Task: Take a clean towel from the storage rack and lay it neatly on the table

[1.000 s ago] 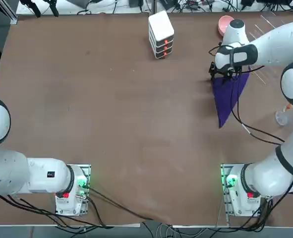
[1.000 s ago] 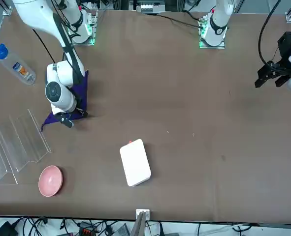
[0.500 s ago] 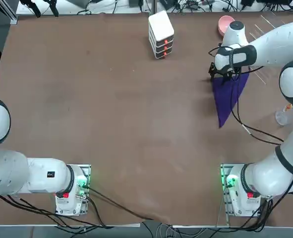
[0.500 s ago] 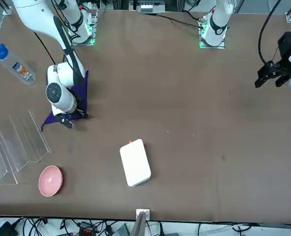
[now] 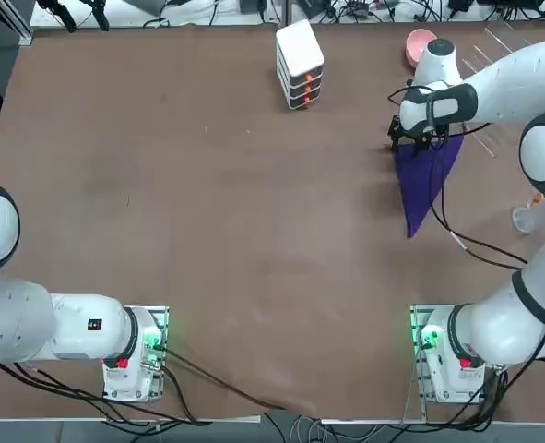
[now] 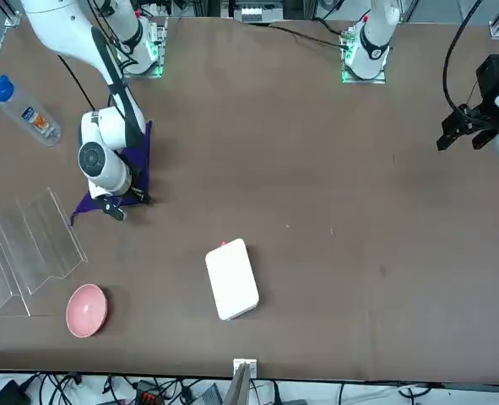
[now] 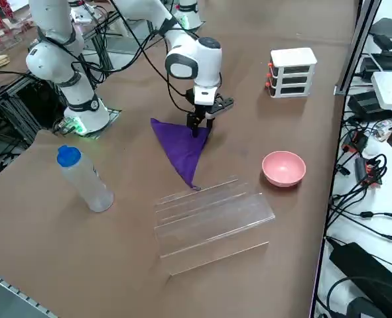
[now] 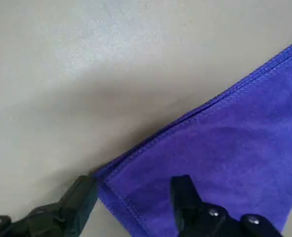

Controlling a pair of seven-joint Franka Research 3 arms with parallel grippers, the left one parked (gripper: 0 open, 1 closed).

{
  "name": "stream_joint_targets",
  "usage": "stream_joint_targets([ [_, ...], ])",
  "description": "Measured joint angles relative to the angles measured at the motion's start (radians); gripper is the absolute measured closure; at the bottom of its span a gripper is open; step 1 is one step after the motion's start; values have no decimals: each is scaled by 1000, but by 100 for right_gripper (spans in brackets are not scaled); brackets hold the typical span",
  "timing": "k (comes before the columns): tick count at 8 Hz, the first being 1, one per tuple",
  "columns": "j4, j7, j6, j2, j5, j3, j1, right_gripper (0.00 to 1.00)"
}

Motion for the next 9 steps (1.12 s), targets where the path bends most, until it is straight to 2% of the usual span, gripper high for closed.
stream_joint_targets([
  [2, 0, 0, 0, 0, 0, 0, 0, 19],
  [5, 2, 1, 2, 0, 0, -2, 0, 50],
  [9, 6, 21, 2, -1, 0, -2, 1, 54],
])
